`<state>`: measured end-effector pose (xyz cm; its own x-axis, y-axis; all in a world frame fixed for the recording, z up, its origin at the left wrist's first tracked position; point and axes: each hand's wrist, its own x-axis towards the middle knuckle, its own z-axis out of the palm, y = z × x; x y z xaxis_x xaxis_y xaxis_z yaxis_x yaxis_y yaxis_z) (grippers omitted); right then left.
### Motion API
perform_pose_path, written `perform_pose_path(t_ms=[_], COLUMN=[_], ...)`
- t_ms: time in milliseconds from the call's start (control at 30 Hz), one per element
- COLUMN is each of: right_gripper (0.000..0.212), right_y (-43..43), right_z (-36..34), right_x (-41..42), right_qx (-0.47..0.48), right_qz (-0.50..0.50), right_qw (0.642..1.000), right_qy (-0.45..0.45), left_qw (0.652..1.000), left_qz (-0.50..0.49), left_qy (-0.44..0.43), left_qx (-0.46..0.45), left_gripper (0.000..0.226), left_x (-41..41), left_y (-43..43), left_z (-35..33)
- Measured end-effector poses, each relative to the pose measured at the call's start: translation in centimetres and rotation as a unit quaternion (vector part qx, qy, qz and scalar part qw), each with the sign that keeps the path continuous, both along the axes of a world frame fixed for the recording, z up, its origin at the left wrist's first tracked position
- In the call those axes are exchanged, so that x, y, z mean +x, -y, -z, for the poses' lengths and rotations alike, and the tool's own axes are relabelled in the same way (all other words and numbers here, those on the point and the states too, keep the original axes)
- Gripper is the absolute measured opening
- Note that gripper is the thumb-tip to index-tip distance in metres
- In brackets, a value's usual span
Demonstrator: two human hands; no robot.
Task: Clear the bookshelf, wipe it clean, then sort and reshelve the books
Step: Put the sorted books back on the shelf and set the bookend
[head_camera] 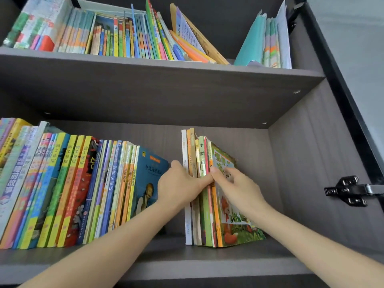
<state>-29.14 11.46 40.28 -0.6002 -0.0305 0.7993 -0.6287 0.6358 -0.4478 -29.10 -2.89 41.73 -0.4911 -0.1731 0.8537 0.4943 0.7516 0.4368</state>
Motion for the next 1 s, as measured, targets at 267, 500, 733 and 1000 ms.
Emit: perform_pose_path(t_ms=[267,500,733,1000], right_gripper=[0.078,0.071,0.045,0.067], right_y=[0.0,0.0,-0.9,-0.9], right_z=[0.4,0.3,0.3,1.1], right_x=[-0.1,0.0,0.6,-0.4], right_qx=[-0.038,-0.003,0.019,0.053], right_qz=[-0.161,-0.114,-0.008,-0.011], right_qw=[0.986,0.993,1.000,0.998], right_qy=[0.037,0.027,-0.020,-0.042], left_qw=[0.961,0.951,0.973,0.972], left_qz=[0.265,0.297,0.218,0.222], left_qy=[0.055,0.068,0.030,0.030], left_qx=[0.050,0.060,0.077,0.071], left_gripper=[0.084,0.050,0.017,0.016], left_x=[-1.8,-1.4,-1.2,-1.2], left_y=[1.7,1.6,1.6,0.5], left_z=[-0.7,-0.3,-0.3,-0.7])
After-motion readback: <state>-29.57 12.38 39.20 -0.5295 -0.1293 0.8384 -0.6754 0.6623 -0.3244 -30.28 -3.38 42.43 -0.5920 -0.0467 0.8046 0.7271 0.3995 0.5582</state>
